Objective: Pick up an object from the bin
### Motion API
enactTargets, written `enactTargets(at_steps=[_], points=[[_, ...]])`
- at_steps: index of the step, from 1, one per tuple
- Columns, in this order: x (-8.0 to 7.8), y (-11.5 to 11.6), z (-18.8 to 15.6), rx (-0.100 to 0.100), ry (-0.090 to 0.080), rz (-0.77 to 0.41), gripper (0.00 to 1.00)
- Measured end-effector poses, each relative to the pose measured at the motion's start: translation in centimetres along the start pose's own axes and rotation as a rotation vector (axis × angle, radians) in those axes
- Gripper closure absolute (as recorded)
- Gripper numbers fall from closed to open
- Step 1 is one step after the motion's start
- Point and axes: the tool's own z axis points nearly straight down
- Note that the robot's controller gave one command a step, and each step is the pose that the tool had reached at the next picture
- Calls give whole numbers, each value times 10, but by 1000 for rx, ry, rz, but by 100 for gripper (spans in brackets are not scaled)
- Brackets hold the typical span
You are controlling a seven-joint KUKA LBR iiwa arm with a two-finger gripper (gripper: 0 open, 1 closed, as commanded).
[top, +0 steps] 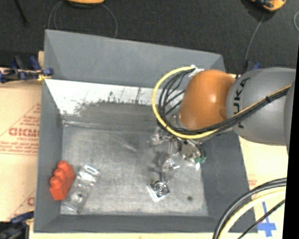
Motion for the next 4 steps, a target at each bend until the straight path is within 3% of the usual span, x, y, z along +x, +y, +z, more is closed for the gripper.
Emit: enactTargets(at_steps=[1,2,3,4], points=[[60,4,22,0,-1,-257,0],[58,10,45,7,-14,-428,0],[55,11,42,8,-21,-428,100],[69,5,-91,6,-12,-534,100]])
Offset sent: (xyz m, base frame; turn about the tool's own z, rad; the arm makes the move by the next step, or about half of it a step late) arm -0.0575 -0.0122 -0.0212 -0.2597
